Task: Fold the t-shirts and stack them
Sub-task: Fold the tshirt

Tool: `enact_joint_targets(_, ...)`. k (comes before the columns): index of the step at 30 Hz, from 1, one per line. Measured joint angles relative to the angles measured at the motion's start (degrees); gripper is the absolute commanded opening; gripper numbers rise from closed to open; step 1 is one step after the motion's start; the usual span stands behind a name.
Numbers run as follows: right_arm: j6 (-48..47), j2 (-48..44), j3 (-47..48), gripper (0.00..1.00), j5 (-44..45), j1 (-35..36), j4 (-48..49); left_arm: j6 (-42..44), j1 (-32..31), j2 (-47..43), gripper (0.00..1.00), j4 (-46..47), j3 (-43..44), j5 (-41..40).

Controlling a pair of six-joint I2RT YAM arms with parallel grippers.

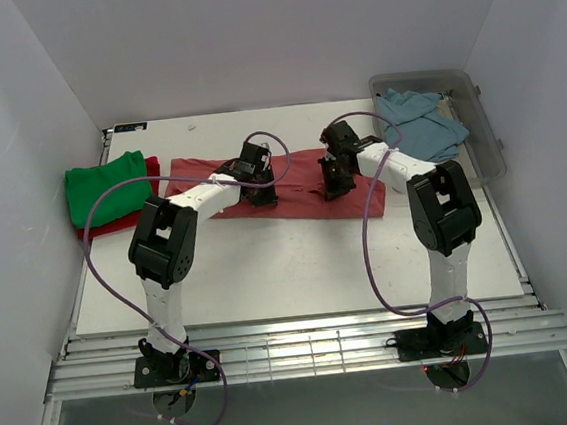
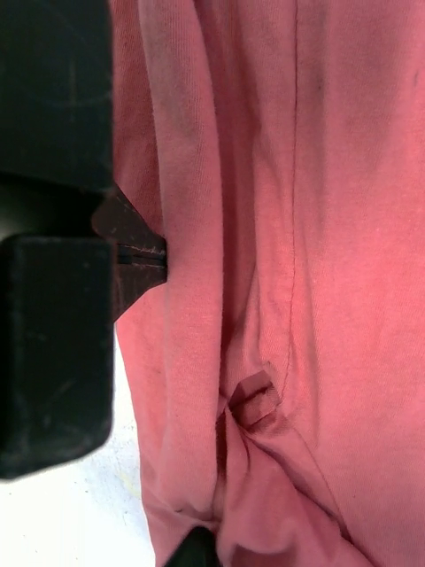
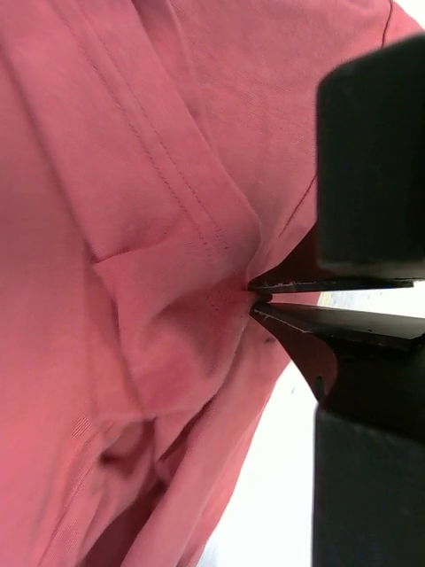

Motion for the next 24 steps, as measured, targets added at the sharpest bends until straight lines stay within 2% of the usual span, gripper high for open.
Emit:
enact_joint_targets(9,-0.9,1.8,13.3,0.09,1.9,0.0,-2.6,0.0,0.0,0.9,0.00,0.2,-0.4,-0.6)
enact_joint_targets(13,-1.4,6.3,20.3,0.08,3.9,0.0,-2.5,-0.3,0.0,0.9,0.00,0.5,-1.4,-0.7)
enact_joint_targets(15,-1.4,9.0,22.1,0.16,5.0,0.0,-1.4,-0.6,0.0,0.9,0.00,1.1,-1.7,-0.7)
enact_joint_targets(17,-1.3,11.3,22.1,0.32,6.0,0.0,-0.1,-0.9,0.0,0.9,0.00,1.4,-1.7,-0.7)
enact_joint_targets(19,-1.8,13.2,21.9,0.36,7.0,0.0,1.2,-1.0,0.0,0.9,0.00,1.5,-1.8,-0.7)
enact_joint_targets(24,-3.3,11.0,17.6,0.37,11.3,0.0,5.6,-0.8,0.0,0.9,0.00,1.6,-1.8,-0.7)
